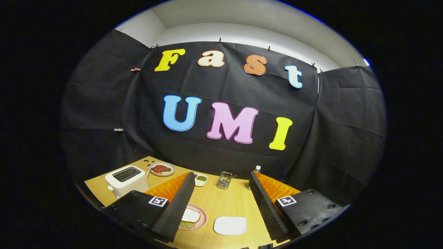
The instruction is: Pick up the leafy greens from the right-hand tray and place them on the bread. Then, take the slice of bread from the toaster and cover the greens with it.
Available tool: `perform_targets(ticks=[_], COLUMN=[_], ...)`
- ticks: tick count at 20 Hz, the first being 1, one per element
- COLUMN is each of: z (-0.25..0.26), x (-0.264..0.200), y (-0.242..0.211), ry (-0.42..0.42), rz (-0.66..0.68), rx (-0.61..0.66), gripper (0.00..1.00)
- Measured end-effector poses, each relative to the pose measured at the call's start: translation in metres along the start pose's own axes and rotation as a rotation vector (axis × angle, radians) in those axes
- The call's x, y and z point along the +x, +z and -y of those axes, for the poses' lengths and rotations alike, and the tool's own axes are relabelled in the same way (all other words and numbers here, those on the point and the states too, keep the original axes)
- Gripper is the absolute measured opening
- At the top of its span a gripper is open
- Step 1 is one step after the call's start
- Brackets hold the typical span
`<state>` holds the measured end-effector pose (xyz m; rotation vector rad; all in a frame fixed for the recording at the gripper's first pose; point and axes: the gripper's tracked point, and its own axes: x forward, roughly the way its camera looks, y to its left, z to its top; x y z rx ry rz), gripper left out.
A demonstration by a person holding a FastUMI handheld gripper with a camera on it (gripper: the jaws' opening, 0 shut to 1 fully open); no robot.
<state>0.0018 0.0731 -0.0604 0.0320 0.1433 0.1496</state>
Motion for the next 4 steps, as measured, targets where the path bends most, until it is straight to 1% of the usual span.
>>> perform_targets(ticks=[4], z=[-0.0015], x=[-0.0010], y=[0.0006], ry=[-0.007], rz=[0.000], rx=[-0.004], gripper=[0.98])
